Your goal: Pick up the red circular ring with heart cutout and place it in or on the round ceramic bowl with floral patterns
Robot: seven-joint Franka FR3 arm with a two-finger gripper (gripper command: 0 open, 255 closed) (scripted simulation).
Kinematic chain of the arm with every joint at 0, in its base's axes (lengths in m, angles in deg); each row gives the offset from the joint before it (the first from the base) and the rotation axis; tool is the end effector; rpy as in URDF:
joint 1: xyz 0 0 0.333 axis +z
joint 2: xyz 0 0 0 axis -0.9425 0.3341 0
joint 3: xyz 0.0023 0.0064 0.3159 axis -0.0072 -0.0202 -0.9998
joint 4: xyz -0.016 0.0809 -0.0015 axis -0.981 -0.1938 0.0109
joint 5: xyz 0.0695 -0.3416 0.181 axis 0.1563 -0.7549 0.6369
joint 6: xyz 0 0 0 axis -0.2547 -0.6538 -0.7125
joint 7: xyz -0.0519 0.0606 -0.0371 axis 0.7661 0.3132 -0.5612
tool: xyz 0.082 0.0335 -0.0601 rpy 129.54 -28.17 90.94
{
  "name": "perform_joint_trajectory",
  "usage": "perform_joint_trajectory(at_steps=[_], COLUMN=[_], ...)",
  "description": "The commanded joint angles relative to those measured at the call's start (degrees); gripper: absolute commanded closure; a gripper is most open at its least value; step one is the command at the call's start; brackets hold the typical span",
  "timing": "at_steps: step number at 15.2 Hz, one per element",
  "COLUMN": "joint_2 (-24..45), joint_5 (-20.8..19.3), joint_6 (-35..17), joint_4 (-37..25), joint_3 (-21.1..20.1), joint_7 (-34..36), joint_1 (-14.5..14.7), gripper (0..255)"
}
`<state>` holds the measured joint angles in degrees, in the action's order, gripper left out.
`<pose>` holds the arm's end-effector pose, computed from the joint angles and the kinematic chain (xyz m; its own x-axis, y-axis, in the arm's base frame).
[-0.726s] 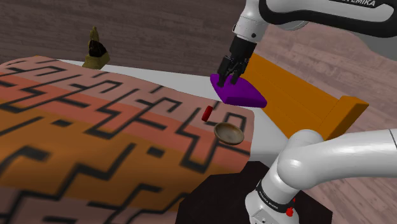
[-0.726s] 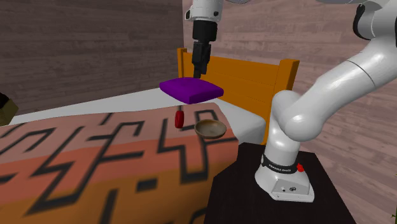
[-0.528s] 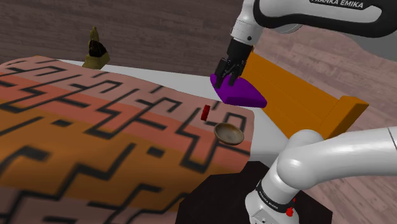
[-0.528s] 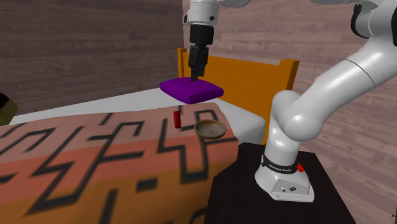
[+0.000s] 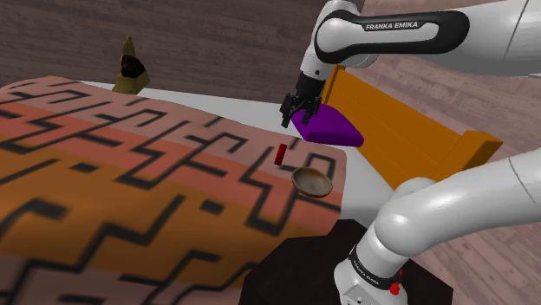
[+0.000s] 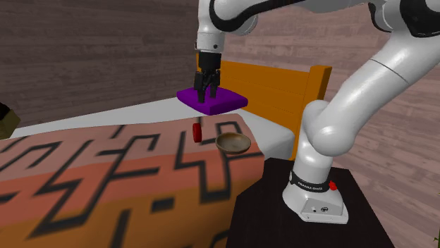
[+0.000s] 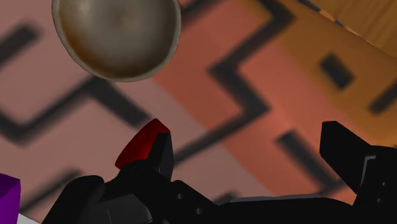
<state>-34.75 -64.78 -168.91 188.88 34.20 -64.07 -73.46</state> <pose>0.3789 -0.0410 0.5281 0.9879 -0.1452 0.0541 -0.1396 -0.9856 -0.0953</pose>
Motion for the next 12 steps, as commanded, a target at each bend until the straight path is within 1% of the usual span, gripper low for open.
perform_joint_trajectory(at_steps=[1, 7, 12], joint_2=[3.73, 14.41, 23.81], joint_5=[-0.24, 0.19, 1.63], joint_6=[-2.67, -10.37, -15.74], joint_4=[-0.77, -2.69, -5.71], joint_3=[1.20, 4.14, 6.64], joint_7=[-0.11, 0.16, -0.09], joint_1=[-0.99, -3.21, -4.82], gripper=[0, 0, 0])
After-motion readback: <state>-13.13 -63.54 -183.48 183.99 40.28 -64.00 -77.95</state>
